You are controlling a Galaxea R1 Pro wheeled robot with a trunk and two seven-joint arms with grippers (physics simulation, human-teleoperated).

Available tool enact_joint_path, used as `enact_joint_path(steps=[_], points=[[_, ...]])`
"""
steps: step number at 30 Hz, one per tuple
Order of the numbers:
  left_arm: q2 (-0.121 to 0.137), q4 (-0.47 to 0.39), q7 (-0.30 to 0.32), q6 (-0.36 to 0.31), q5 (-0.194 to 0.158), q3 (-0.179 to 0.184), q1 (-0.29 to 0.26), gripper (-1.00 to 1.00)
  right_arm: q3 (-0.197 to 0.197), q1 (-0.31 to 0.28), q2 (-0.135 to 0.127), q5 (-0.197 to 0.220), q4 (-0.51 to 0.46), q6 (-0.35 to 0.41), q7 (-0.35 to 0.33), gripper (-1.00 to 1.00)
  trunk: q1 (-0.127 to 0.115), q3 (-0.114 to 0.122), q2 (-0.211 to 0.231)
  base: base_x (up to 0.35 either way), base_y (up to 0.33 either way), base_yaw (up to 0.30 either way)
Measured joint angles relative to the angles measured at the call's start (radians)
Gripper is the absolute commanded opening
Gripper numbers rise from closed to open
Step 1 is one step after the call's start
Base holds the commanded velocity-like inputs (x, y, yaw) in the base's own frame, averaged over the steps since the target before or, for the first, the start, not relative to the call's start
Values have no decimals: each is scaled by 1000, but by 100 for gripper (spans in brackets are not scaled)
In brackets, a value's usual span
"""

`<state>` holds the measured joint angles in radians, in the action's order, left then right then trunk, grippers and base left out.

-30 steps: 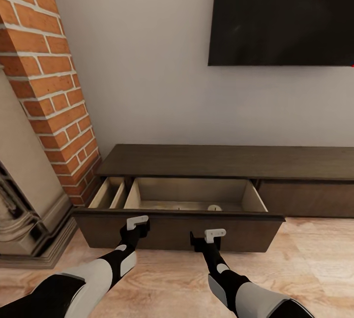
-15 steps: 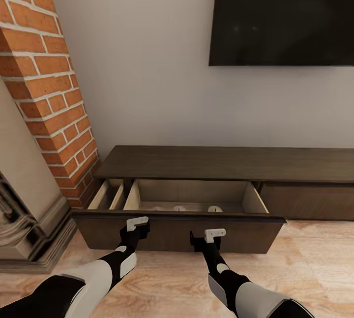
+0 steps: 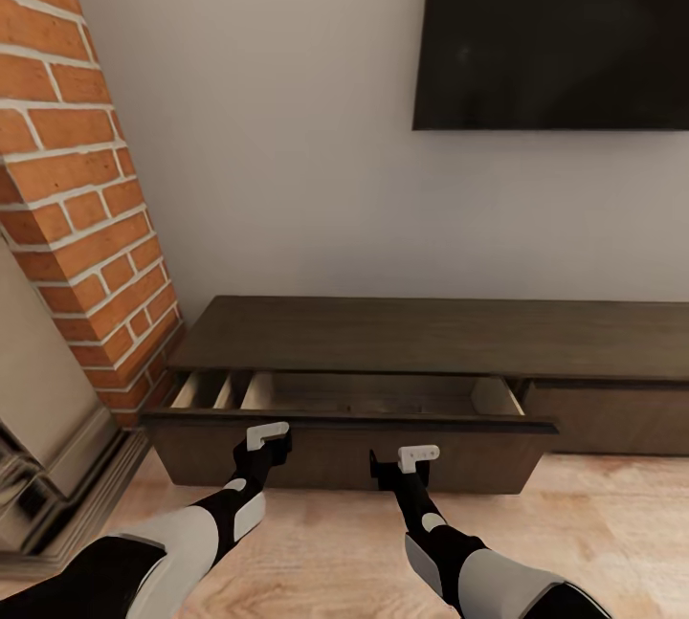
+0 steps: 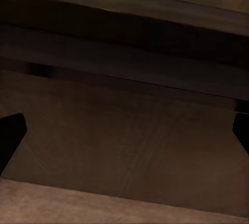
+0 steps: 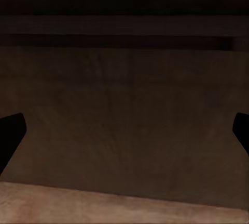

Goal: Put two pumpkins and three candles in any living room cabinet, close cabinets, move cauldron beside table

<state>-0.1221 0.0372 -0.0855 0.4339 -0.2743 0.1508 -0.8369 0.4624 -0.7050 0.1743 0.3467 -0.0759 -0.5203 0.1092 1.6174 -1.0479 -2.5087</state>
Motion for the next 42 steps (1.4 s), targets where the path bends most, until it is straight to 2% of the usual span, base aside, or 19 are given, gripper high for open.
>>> enact_joint_path(steps=[6, 42], points=[[0, 0, 0, 0, 0, 1, 0, 100, -1, 0, 0, 1, 0, 4, 1, 100, 0, 0, 0, 205, 0, 0], [0, 0, 0, 0, -2, -1, 0, 100, 1, 0, 0, -1, 1, 1, -2, 100, 0, 0, 0, 86, 0, 0]])
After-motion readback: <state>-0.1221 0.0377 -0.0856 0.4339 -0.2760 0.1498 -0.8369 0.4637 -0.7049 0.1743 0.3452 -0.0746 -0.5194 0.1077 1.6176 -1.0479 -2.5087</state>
